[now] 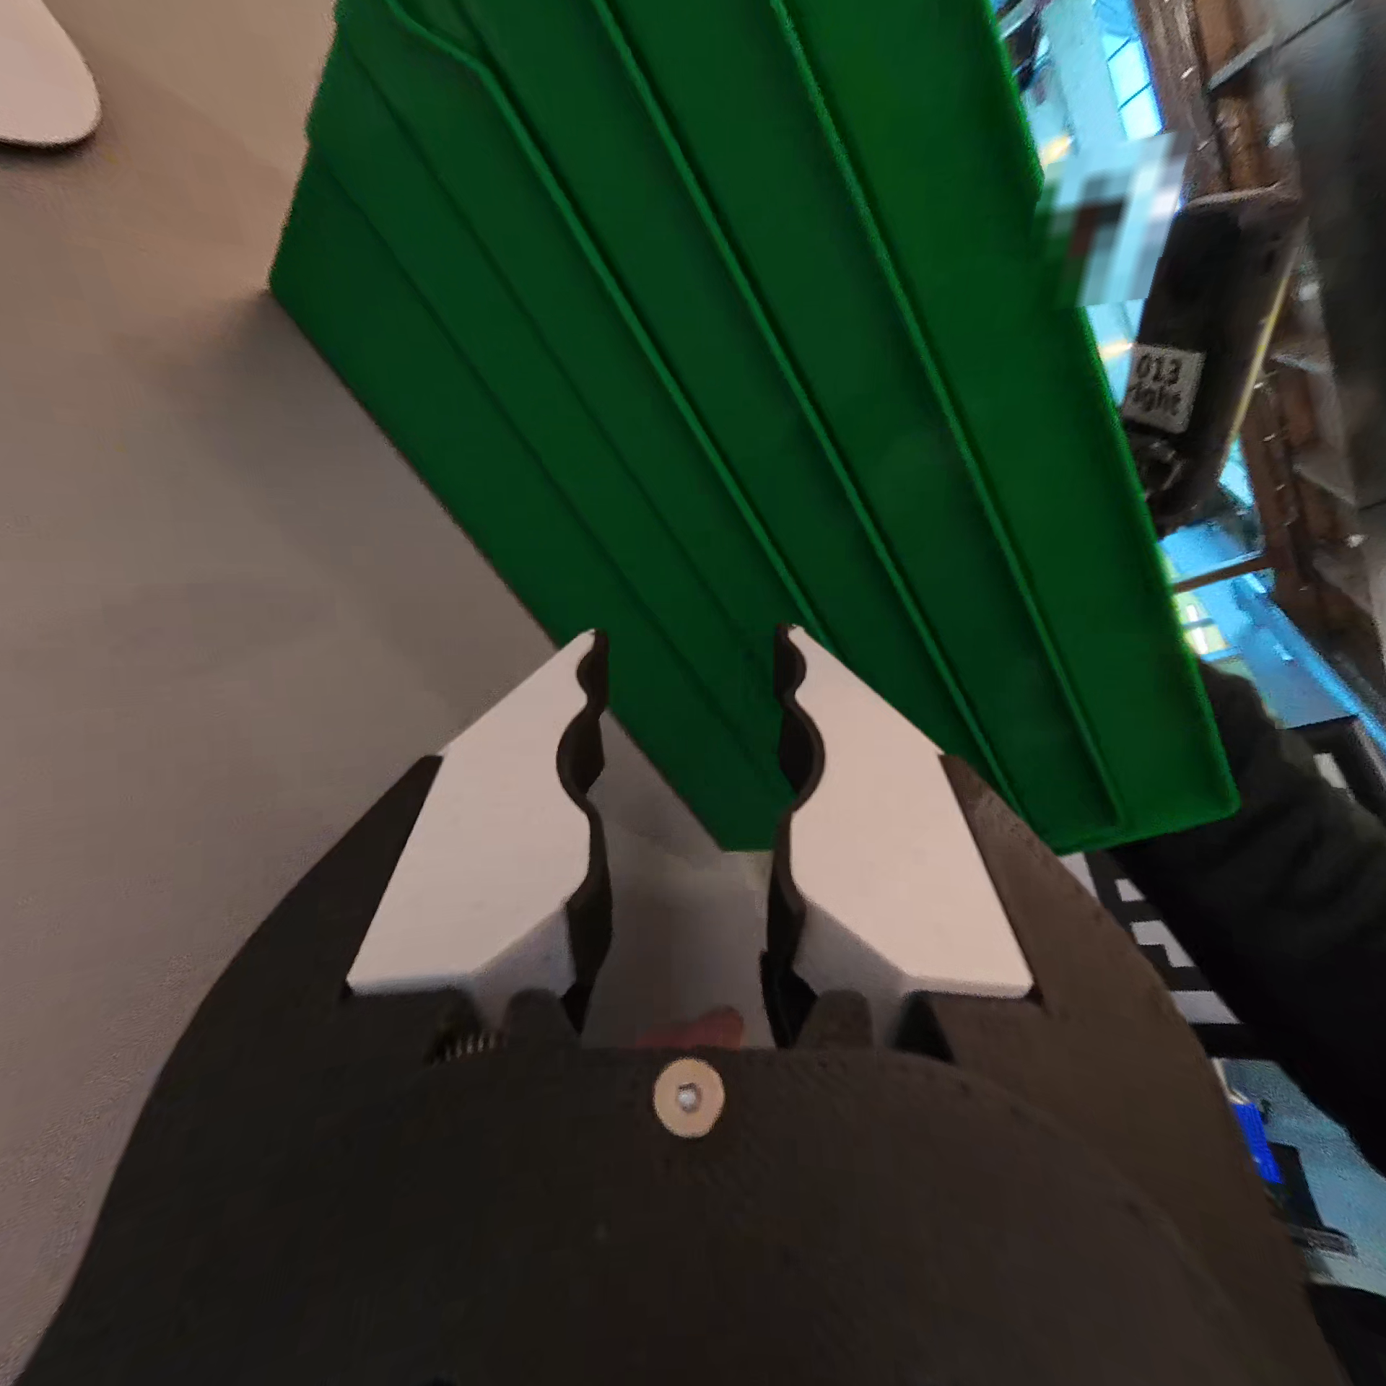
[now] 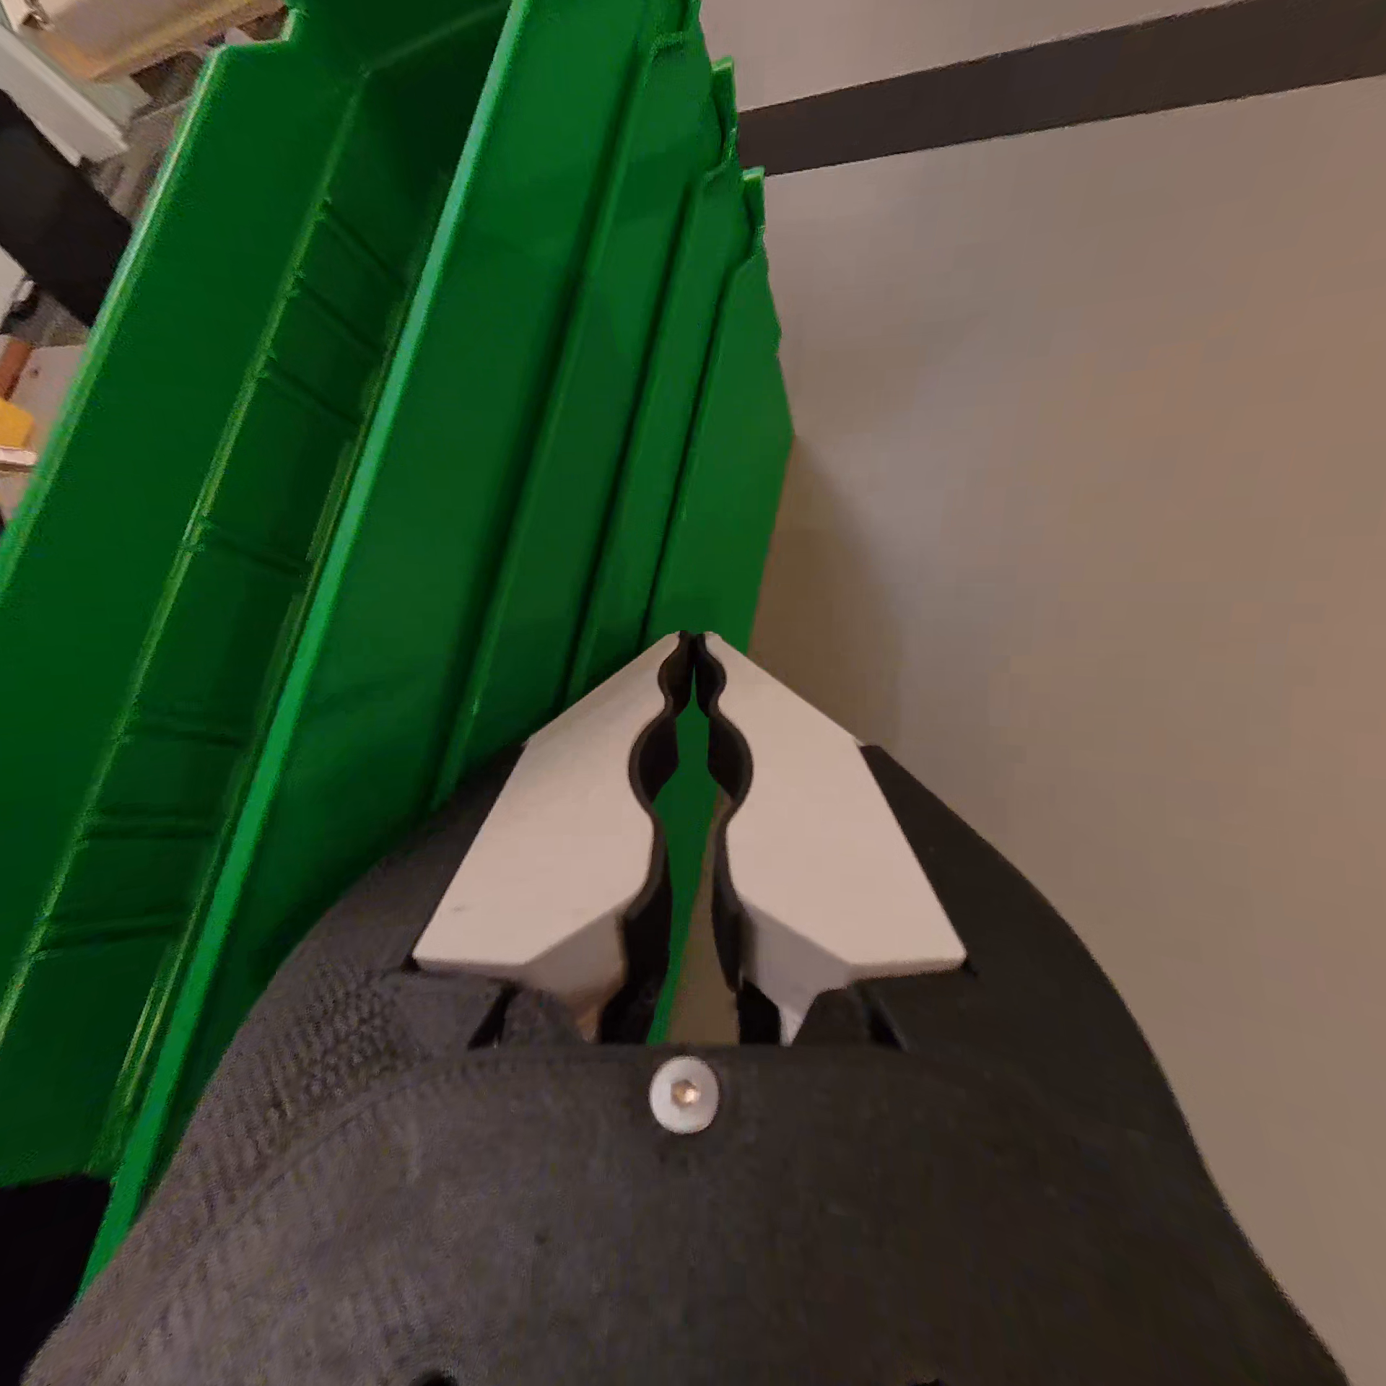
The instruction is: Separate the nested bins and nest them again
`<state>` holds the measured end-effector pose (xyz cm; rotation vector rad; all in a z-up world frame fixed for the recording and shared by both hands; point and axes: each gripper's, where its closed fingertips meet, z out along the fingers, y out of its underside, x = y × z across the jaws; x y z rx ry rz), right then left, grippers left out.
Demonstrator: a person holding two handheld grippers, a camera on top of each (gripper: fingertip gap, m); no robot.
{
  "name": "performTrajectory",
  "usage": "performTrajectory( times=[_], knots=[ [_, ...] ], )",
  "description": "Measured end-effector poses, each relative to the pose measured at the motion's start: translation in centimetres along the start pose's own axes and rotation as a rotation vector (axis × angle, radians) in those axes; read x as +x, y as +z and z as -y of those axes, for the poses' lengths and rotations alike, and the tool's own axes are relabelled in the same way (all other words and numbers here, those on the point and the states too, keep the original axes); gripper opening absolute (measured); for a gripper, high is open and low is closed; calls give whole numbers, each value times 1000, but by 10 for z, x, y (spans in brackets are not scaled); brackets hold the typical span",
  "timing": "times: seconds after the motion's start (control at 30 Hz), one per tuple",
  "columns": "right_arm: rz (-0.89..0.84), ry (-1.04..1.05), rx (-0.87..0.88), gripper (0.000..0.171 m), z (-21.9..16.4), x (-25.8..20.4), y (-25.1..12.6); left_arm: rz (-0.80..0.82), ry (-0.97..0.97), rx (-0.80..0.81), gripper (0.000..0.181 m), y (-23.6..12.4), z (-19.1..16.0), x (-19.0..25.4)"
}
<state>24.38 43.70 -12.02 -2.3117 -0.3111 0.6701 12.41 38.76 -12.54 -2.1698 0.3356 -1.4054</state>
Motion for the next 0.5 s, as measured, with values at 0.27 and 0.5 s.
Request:
performTrajectory(
  times=[0.27, 0.5],
  knots=[
    [43, 9, 34, 0, 4, -32, 14, -5, 4, 58, 23, -12, 0, 9],
    [92, 7, 29, 0, -1, -82, 37, 67, 8, 88, 24, -64, -4, -9]
  ],
)
